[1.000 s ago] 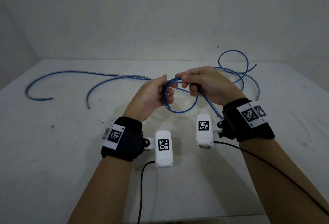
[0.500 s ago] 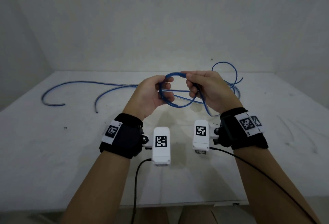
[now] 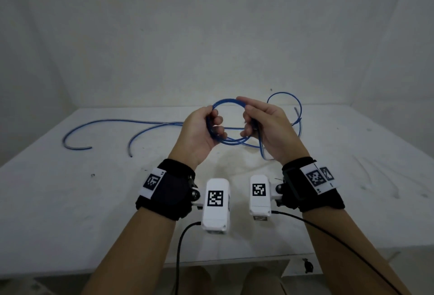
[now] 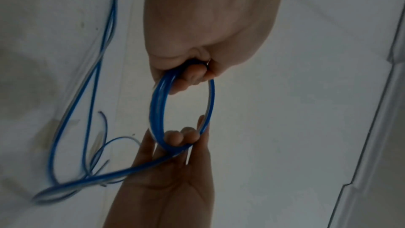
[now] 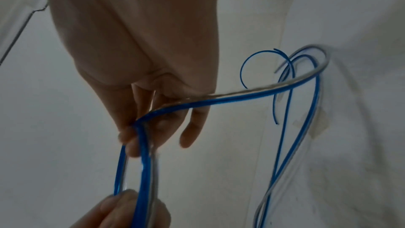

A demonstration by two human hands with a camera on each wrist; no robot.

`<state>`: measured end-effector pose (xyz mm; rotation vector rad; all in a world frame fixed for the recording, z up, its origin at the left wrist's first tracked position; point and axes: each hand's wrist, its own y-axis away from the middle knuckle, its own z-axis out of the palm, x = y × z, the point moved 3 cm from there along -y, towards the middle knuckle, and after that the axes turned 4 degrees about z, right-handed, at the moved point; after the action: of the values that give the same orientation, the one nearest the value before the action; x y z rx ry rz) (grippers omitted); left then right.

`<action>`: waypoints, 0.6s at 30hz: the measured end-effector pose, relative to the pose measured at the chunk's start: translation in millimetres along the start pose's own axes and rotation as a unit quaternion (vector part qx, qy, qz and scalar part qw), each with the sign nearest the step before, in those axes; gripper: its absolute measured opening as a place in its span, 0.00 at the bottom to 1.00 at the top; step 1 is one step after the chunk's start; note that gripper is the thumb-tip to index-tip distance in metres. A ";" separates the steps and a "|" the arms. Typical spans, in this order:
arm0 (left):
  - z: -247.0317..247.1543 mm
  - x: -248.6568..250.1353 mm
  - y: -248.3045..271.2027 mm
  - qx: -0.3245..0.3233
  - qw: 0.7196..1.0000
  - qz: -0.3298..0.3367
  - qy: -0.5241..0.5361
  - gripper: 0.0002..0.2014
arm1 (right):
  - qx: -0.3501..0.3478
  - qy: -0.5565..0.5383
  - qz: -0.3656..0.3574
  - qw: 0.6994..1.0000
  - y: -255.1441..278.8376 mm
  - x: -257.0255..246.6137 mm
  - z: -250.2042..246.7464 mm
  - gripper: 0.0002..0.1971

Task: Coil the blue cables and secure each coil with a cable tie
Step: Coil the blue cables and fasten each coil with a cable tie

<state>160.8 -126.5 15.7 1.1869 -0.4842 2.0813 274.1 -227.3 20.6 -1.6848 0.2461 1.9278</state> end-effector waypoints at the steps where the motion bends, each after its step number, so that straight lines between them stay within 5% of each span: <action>1: 0.3 -0.4 2.8 -0.016 0.999 -0.011 -0.029 0.12 | 0.004 0.004 -0.001 1.000 1.3 -0.5 -1.1 0.14; 11: 8.3 6.6 7.6 -0.051 0.963 0.003 -0.266 0.20 | -0.027 0.094 0.005 0.995 4.6 -3.2 3.9 0.12; 18: -0.3 -0.6 5.5 0.023 0.998 0.010 -0.058 0.20 | 0.043 0.101 0.059 0.992 13.9 2.3 -11.4 0.13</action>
<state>156.8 -130.4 15.1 1.3397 -0.5070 2.0580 276.5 -243.7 13.1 -1.8441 0.5095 1.7999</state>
